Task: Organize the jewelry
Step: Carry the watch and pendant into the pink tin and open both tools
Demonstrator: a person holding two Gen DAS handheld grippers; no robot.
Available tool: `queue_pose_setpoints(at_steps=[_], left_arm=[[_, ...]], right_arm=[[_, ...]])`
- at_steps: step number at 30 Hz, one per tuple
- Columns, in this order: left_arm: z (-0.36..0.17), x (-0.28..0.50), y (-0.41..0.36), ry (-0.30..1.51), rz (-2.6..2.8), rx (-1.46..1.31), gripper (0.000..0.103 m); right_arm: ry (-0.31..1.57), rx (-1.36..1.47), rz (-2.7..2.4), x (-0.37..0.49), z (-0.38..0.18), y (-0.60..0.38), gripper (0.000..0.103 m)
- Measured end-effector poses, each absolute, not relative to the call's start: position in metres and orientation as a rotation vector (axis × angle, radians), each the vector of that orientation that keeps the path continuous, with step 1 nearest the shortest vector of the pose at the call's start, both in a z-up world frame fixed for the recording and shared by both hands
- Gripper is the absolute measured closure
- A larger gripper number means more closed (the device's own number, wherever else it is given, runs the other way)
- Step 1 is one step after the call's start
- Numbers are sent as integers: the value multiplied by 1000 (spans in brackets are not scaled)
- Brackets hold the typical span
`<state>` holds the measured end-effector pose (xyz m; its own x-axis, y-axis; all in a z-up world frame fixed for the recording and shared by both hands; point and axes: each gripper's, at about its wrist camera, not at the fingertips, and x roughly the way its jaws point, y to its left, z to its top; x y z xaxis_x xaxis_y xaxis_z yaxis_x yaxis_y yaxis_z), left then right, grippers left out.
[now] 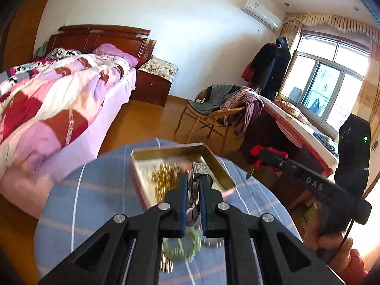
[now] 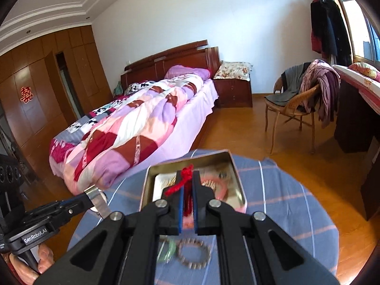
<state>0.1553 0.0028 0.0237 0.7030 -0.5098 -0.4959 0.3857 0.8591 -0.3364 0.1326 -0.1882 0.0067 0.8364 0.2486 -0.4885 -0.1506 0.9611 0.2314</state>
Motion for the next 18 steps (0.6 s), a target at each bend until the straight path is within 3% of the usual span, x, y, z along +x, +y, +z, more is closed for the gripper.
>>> queue_pose_setpoints(at_steps=[11, 16, 17, 18], left_arm=[[-10, 215, -33, 682, -474, -149, 95], [-27, 228, -47, 739, -434, -107, 95], [-30, 228, -49, 743, -426, -95, 95], [-32, 228, -51, 748, -415, -80, 95]], right_arm=[[660, 202, 171, 200, -48, -194, 94], [716, 205, 184, 212, -66, -196, 90], [722, 206, 180, 212, -69, -198, 85], [728, 210, 175, 212, -71, -200, 64]])
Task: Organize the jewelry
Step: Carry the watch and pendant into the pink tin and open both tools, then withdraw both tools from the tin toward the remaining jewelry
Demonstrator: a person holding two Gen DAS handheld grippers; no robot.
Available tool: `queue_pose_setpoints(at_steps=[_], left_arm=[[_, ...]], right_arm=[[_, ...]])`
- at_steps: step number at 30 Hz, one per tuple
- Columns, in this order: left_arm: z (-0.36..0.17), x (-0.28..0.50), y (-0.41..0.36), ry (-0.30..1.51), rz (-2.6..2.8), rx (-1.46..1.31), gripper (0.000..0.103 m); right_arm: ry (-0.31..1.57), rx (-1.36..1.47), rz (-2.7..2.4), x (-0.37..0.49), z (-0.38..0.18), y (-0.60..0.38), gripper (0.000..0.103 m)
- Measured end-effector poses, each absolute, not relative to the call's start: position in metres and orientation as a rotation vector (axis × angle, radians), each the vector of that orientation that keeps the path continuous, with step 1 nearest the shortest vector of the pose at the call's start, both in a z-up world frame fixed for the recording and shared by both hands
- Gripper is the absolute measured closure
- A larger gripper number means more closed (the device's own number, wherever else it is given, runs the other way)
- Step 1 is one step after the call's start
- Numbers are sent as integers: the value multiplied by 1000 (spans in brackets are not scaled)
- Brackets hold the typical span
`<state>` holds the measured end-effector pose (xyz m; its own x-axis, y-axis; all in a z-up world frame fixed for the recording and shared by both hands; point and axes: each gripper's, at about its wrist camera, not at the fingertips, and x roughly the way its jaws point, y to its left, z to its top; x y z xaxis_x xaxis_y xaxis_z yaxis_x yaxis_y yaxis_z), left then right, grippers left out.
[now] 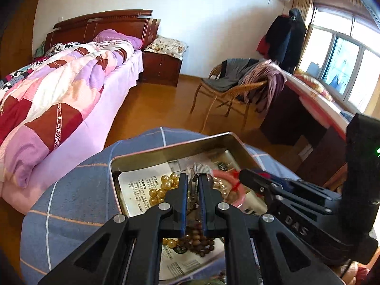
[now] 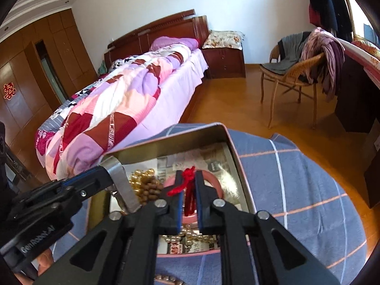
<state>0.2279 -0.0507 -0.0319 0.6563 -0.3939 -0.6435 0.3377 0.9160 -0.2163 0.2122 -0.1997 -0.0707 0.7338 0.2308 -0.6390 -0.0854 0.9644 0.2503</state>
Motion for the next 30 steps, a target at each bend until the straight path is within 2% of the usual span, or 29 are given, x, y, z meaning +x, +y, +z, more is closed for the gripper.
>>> queue_pose_setpoints(at_steps=[1, 2, 3, 9, 10, 11, 12, 13, 14, 30], left_arm=[[-33, 229, -52, 750, -409, -72, 96], [-33, 230, -53, 753, -398, -66, 96], [-34, 231, -54, 758, -389, -57, 96], [-29, 232, -61, 786, -329, -10, 94], [-29, 230, -61, 793, -309, 0, 87], [-29, 230, -61, 798, -293, 7, 69], [-28, 227, -60, 798, -274, 13, 57], [-27, 223, -58, 784, -256, 13, 35], [-25, 217, -55, 759, -238, 9, 26], [-14, 158, -33, 730, -144, 63, 26]], right_arm=[[737, 221, 172, 212, -72, -202, 48], [737, 233, 168, 211, -71, -205, 23], [713, 242, 153, 206, -69, -209, 19], [641, 243, 132, 182, -50, -220, 19], [638, 242, 126, 180, -48, -219, 19], [636, 243, 120, 176, -47, -221, 19], [636, 244, 112, 173, -46, -221, 19], [637, 246, 105, 169, -46, -222, 19], [641, 248, 102, 168, -45, -222, 19], [673, 277, 63, 113, -55, -216, 19]])
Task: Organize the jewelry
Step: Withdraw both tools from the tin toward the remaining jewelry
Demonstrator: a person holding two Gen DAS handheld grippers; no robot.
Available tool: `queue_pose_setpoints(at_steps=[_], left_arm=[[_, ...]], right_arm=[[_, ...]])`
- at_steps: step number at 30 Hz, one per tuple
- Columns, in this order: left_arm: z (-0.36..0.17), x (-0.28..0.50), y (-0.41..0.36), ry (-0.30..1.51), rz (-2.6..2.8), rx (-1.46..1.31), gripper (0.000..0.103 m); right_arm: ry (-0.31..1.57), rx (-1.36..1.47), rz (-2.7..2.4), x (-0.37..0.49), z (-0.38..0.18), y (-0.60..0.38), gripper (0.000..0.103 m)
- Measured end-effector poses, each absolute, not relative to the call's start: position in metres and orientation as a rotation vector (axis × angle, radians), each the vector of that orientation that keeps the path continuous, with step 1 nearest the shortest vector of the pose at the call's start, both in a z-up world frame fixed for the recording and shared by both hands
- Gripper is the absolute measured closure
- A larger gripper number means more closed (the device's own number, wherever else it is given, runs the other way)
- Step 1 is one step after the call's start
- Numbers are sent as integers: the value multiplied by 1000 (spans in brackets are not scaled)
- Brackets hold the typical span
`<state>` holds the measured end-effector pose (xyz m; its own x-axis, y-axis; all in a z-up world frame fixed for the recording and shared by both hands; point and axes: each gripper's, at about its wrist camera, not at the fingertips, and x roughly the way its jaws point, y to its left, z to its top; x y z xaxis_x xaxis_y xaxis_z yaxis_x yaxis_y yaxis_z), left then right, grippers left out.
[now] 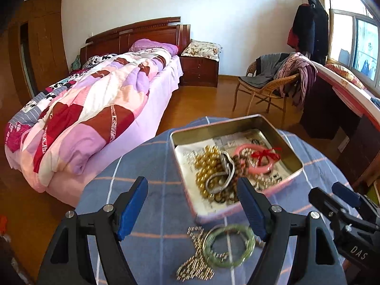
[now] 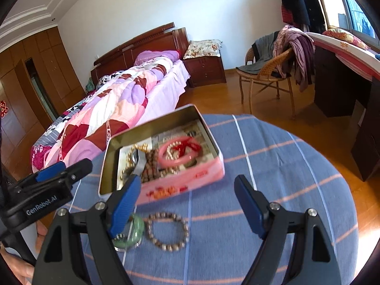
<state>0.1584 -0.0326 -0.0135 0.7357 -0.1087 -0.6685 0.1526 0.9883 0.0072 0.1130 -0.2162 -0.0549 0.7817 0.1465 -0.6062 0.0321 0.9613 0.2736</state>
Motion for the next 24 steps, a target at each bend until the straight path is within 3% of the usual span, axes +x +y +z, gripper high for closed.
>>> queue_pose_setpoints(at_steps=[8, 17, 24], left_arm=[[-27, 124, -9, 786, -133, 30, 26], [-76, 84, 32, 946, -84, -27, 26], [-80, 80, 40, 931, -89, -55, 26]], right_arm=[[708, 287, 22, 84, -68, -221, 19], [770, 258, 2, 67, -86, -224, 24], [830, 134, 46, 84, -95, -198, 28]])
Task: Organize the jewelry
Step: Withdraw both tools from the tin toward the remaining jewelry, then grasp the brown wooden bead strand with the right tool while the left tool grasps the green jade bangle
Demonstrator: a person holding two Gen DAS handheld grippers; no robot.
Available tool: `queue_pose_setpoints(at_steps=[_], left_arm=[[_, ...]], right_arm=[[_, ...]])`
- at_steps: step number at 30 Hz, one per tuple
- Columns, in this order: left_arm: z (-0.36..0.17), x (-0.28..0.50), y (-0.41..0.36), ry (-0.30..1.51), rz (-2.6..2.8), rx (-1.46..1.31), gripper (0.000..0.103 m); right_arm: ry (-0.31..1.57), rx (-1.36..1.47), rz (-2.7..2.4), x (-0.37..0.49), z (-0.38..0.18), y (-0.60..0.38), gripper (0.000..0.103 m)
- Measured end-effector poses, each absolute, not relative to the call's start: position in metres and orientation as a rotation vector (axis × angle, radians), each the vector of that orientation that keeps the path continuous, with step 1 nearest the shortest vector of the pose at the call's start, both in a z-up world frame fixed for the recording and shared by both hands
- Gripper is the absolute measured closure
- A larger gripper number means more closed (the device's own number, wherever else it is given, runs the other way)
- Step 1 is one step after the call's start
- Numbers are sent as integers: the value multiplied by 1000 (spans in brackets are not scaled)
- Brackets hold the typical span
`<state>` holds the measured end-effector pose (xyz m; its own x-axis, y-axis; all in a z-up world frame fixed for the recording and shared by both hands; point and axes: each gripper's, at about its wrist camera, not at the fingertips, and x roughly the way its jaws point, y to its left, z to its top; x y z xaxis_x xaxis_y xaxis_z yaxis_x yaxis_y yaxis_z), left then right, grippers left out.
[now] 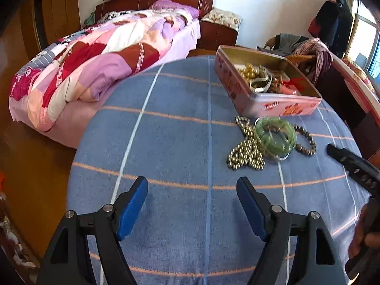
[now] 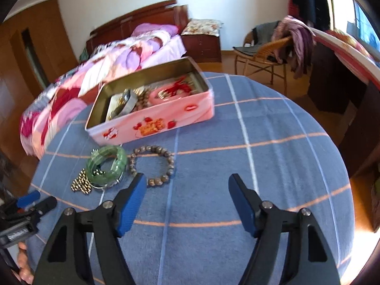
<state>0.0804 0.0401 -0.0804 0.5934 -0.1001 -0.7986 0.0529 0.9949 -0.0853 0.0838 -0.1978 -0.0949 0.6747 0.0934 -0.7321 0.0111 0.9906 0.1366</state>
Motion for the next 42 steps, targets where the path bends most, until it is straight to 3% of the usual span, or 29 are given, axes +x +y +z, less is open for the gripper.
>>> queue_pose_setpoints(at_steps=[8, 16, 25, 26, 28, 29, 30, 42], left_arm=[[-70, 86, 27, 859, -167, 26, 26], [-59, 89, -2, 805, -334, 107, 26], [-65, 95, -13, 835, -348, 112, 26], [-65, 95, -14, 833, -351, 120, 26], [-65, 93, -16, 829, -366, 129, 26], [-64, 92, -18, 824, -377, 133, 26], [-63, 92, -20, 819, -392, 139, 26], [-62, 107, -48, 801, -533, 56, 26]], right_arm=[[899, 5, 83, 116, -113, -169, 28], [905, 53, 152, 122, -116, -174, 28], [900, -75, 151, 130, -118, -154, 28], [893, -94, 150, 130, -119, -151, 34], [882, -97, 173, 128, -117, -150, 57], [879, -102, 171, 126, -116, -151, 75], [884, -101, 168, 124, -115, -153, 82], [864, 122, 125, 96, -110, -199, 83]])
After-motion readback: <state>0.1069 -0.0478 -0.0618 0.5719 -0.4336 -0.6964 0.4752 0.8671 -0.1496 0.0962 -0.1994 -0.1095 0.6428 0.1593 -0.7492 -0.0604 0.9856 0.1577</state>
